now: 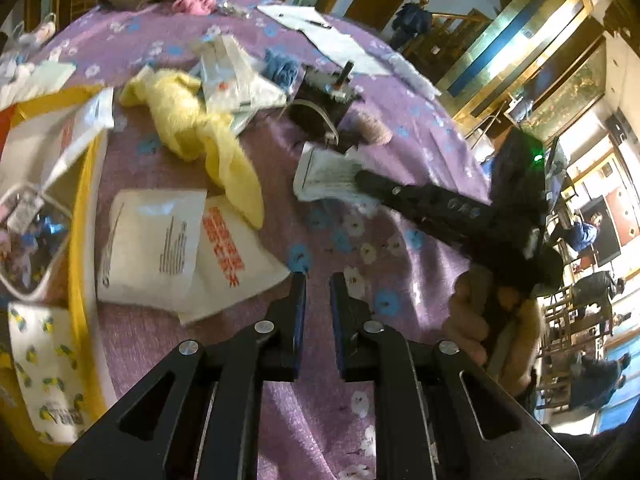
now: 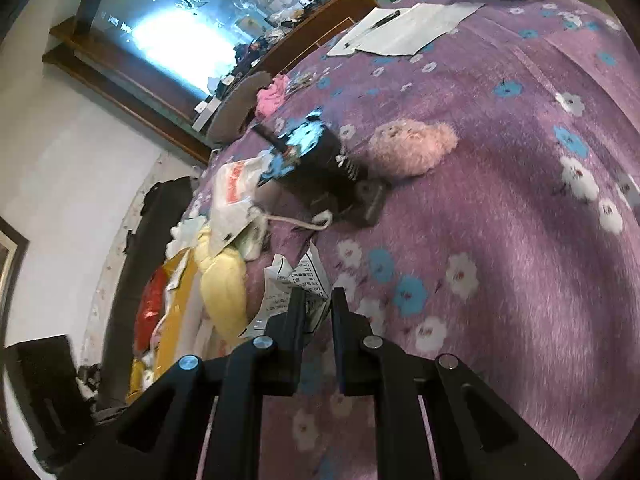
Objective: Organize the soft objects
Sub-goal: 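Grasp the yellow towel with left while right grasps the white barcode tag, then lift the yellow towel and barcode tag and carry both toward the tray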
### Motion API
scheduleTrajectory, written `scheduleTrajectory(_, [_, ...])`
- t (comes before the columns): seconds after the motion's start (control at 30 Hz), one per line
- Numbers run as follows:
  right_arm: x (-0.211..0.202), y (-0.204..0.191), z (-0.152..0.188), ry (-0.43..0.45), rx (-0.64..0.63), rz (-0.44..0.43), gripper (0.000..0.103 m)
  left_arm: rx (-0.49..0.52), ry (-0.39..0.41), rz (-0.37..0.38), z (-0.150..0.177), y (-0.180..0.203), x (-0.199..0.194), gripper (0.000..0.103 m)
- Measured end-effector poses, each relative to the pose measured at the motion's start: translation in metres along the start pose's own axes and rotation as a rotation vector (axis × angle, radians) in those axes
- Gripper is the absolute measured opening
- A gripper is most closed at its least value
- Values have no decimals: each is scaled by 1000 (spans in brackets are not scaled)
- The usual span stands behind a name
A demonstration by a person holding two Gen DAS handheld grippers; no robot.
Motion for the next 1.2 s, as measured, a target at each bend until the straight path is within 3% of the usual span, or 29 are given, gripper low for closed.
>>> scheduleTrajectory(0.03, [2, 3, 0, -4, 15, -12, 11, -13, 9, -3, -5, -3, -2, 23])
scheduleTrajectory(0.1, [4, 5, 1, -9, 26, -21, 11, -37, 45, -18, -18, -11, -6, 58])
scheduleTrajectory(0.13, [3, 6, 1, -6, 29, -21, 11, -48, 76, -45, -30, -18, -6, 64])
scheduleTrajectory(0.3, [4, 3, 1, -6, 12, -18, 11, -142, 69, -135, -73, -50, 13, 66])
scheduleTrajectory(0.43, [6, 5, 2, -15, 22, -24, 12, -182, 34, -148, -83, -60, 32, 66])
scheduleTrajectory(0.47, [6, 5, 2, -20, 26, -29, 12, -164, 29, -157, -84, -59, 36, 65])
scheduleTrajectory(0.53, [7, 4, 2, -22, 24, -31, 12, -142, -12, -197, -85, -62, 47, 20])
scheduleTrajectory(0.57, [7, 4, 2, -21, 23, -31, 12, -169, -43, -194, -83, -68, 52, 7])
scheduleTrajectory(0.8, [6, 4, 3, -23, 29, -41, 12, -142, 12, -128, -67, -57, 20, 7])
scheduleTrajectory(0.93, [6, 5, 2, -21, 34, -40, 12, -104, 28, -44, -49, -32, -9, 7])
scheduleTrajectory(1.1, [6, 6, 1, -19, 42, -42, 12, -72, -77, 80, -7, -8, -7, 7])
scheduleTrajectory(1.2, [6, 6, 1, -20, 41, -42, 12, -107, -127, 92, 5, -14, 8, 7])
Point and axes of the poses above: each gripper's, at about its wrist camera, not at the fingertips, and x roughly the way its jaws point, y to its right, z to its underside, the point moved 4 cm from there along x, roughly the way its jaws point, and after that the axes turned 3 degrees about z, right-handed, at the moved point
